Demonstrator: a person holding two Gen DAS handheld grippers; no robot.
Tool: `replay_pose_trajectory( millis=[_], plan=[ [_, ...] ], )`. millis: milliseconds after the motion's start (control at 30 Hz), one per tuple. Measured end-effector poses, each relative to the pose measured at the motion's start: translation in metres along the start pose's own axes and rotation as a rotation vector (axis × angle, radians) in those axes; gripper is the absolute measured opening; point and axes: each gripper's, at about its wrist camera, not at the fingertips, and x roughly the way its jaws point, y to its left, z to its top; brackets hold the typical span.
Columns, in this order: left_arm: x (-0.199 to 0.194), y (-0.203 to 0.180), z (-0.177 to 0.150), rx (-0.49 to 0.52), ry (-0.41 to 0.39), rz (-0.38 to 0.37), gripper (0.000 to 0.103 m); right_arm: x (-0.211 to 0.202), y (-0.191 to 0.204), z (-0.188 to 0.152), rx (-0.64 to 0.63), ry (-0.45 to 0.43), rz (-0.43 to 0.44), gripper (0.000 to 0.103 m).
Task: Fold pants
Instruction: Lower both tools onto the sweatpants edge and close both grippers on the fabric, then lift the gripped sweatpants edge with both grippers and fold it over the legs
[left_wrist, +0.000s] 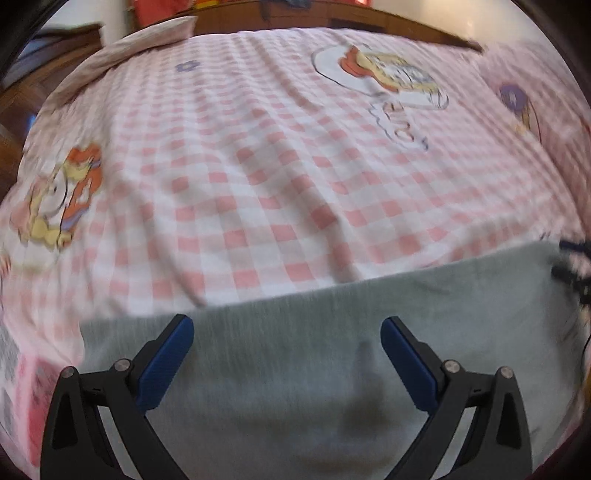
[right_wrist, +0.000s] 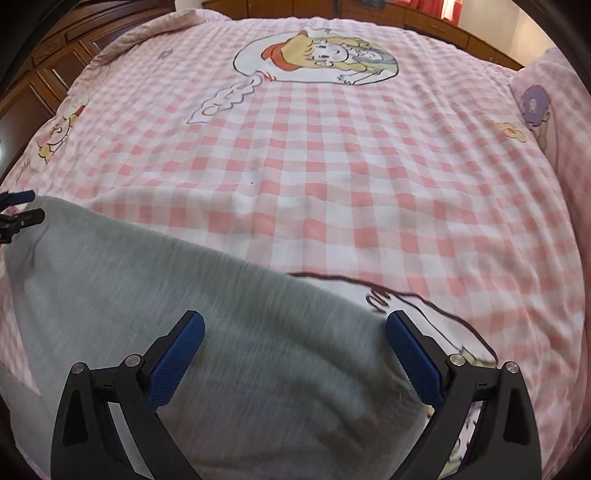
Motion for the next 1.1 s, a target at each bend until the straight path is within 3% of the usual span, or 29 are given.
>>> replay_pose_trajectory(
  millis=[167, 333, 467, 600, 700, 800, 867, 900, 967, 1100],
  plan=[
    [0.021, 0.002, 0.006, 0.094, 0.055, -0.038, 0.102, 0.024, -0.002, 0.010, -0.032, 0.049, -0.017, 0.101],
    [0.047, 0.004, 0.005, 0.128, 0.123, -0.085, 0.102, 0.045, -0.008, 0.010, -0.011, 0.085, 0.024, 0.103],
    [0.057, 0.010, 0.001, 0.100, 0.112, -0.124, 0.103, 0.051, -0.008, 0.011, -0.027, 0.087, 0.034, 0.103],
    [0.055, 0.010, -0.001, 0.098, 0.088, -0.107, 0.102, 0.052, -0.010, 0.012, -0.029, 0.087, 0.032, 0.103],
    [0.044, 0.008, -0.005, 0.093, 0.072, -0.094, 0.091, 0.050, -0.011, 0.009, -0.026, 0.072, 0.031, 0.099],
    [0.030, 0.004, -0.007, 0.100, 0.053, -0.083, 0.064, 0.042, -0.002, 0.007, -0.037, 0.051, 0.038, 0.080],
    [0.023, 0.008, -0.009, 0.082, 0.043, -0.063, 0.032, 0.034, 0.004, 0.005, -0.045, 0.050, 0.056, 0.054],
    [0.020, 0.010, -0.010, 0.065, 0.040, -0.050, 0.025, 0.031, 0.006, 0.005, -0.042, 0.050, 0.073, 0.044],
    [0.012, 0.012, -0.014, 0.030, 0.025, -0.061, 0.012, 0.023, 0.008, 0.006, -0.031, 0.054, 0.090, 0.013],
    [-0.009, 0.005, -0.018, -0.004, -0.023, -0.078, 0.007, 0.002, 0.012, 0.003, -0.040, 0.021, 0.125, 0.007]
  ],
)
